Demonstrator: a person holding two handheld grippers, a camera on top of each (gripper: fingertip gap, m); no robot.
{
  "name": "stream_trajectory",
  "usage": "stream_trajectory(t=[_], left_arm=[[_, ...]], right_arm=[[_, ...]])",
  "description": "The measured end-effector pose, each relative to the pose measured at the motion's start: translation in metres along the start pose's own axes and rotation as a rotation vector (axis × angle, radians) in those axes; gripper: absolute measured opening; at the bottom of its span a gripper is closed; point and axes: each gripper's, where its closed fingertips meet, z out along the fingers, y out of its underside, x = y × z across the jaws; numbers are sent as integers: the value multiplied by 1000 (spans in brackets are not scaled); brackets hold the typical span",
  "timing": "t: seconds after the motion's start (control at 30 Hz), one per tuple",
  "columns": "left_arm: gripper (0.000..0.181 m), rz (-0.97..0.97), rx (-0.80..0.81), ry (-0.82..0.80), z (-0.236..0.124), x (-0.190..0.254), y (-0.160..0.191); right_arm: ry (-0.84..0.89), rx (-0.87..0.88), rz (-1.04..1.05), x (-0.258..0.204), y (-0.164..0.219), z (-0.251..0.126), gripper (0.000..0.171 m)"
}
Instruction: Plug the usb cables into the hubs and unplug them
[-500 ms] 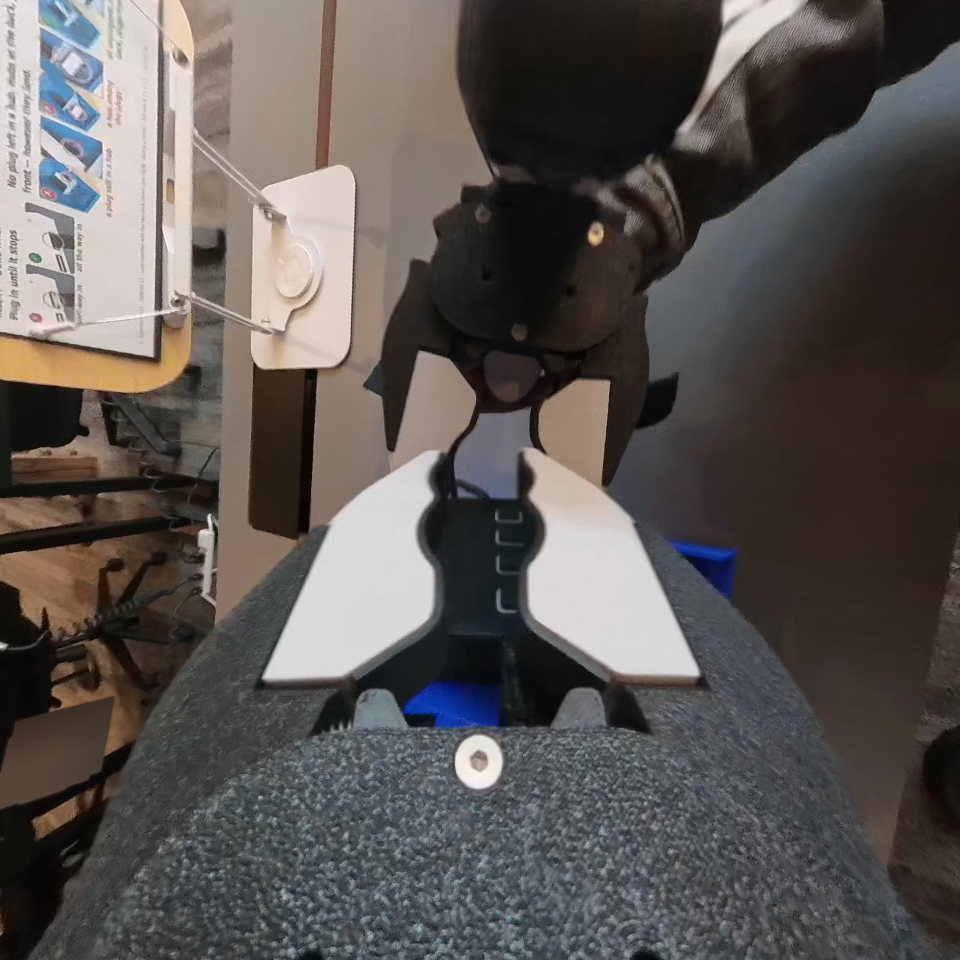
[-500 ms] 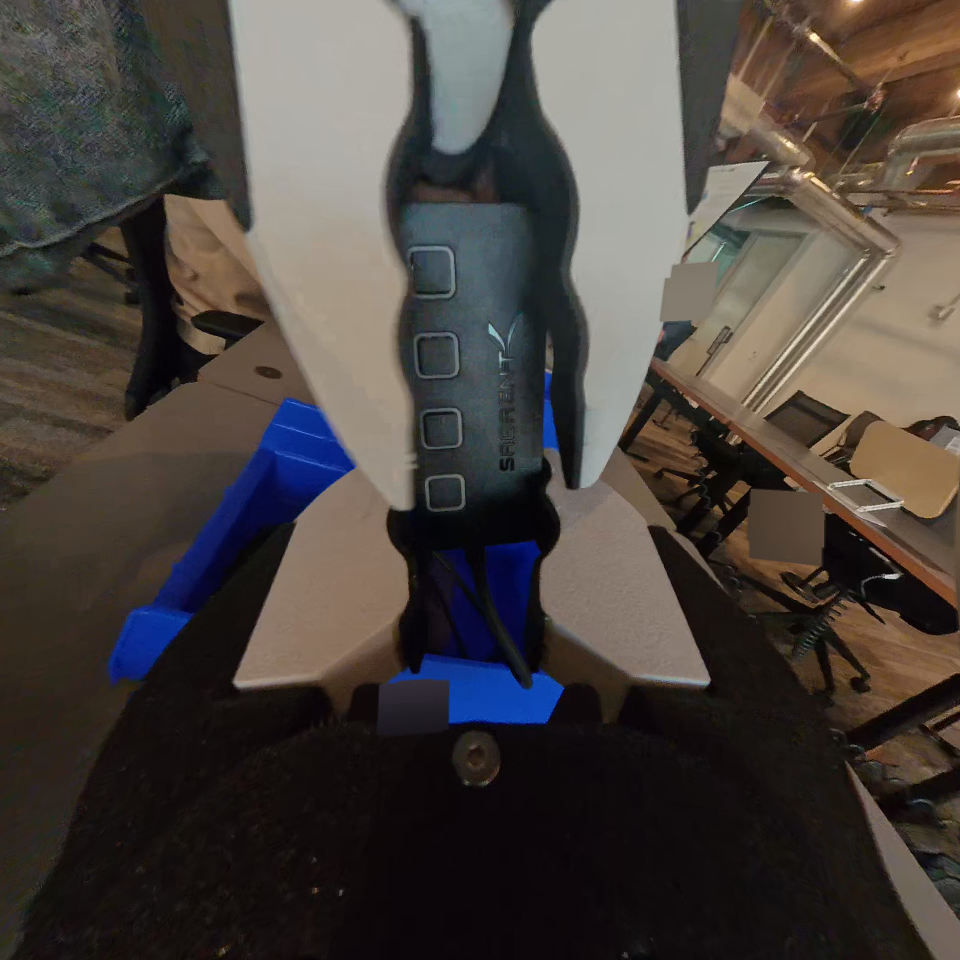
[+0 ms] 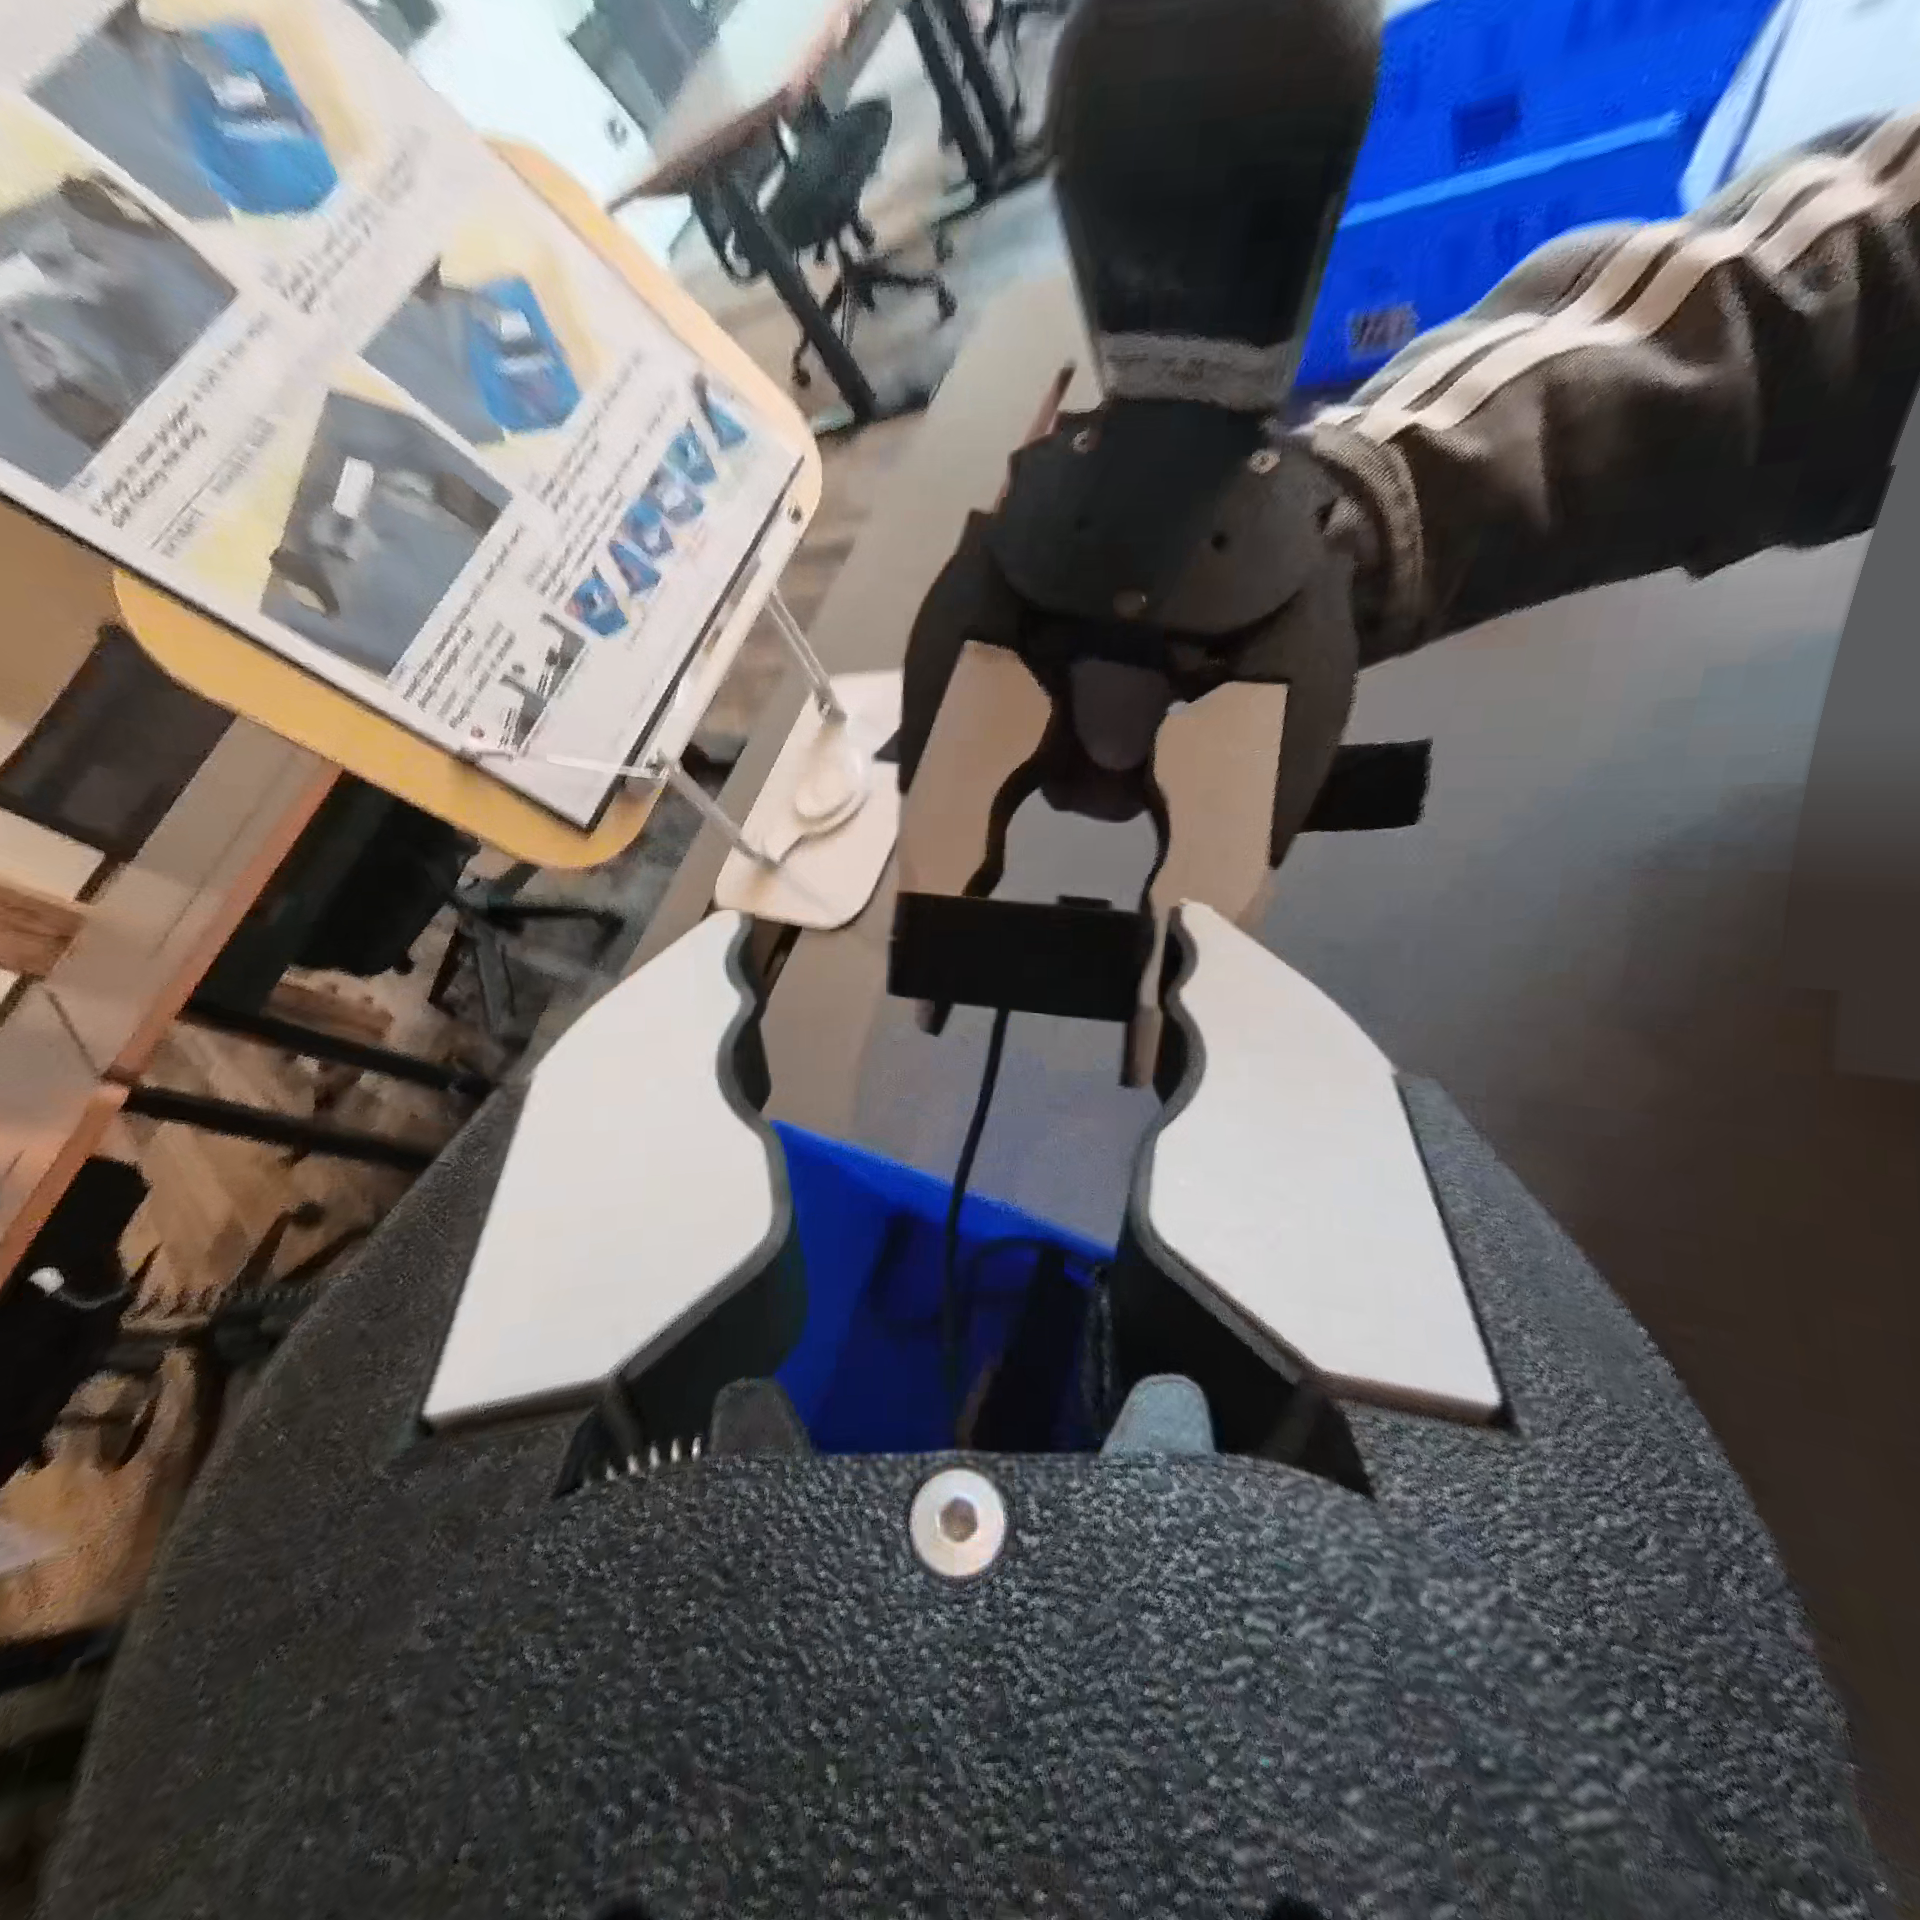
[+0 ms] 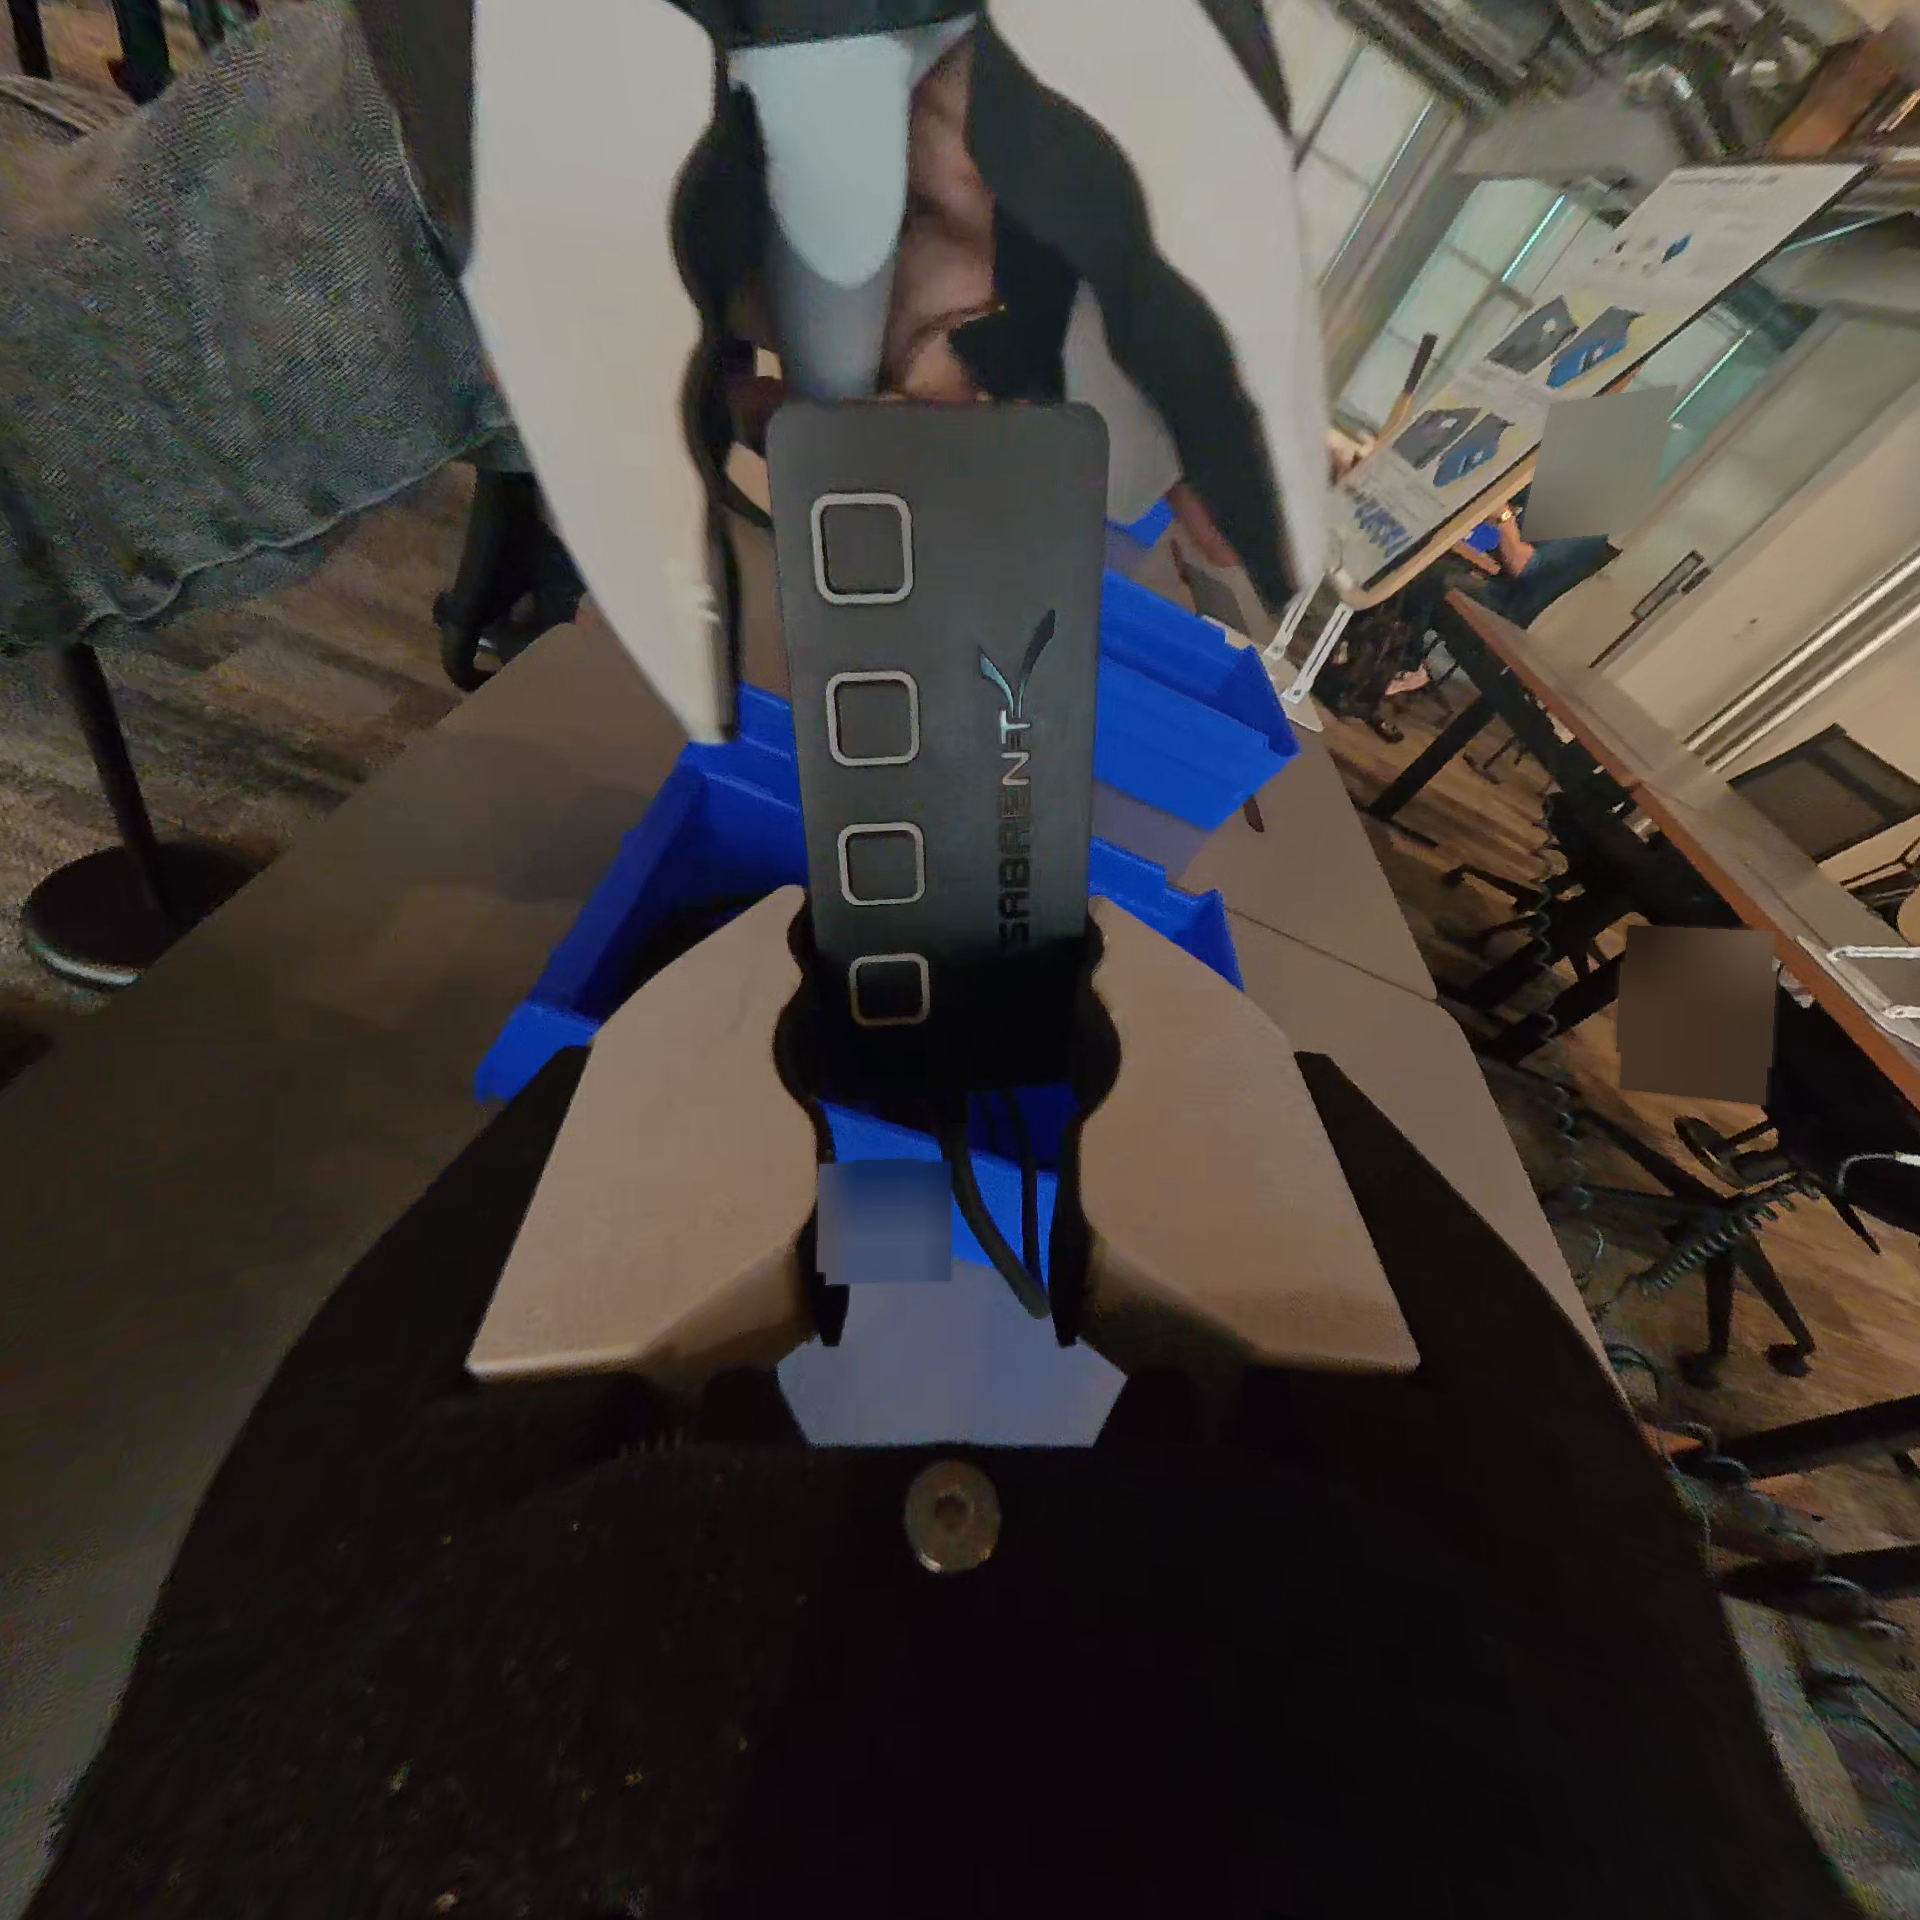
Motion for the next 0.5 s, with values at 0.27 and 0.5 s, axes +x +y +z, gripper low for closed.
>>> stream_trajectory(t=[0.27, 0.5], left_arm=[[53, 39, -8, 35, 24, 22, -17], [46, 120, 21, 42, 44, 29, -52]], right_arm=[[-6, -108, -51, -1, 2, -28, 43], [20, -150, -79, 3, -3, -67, 43]])
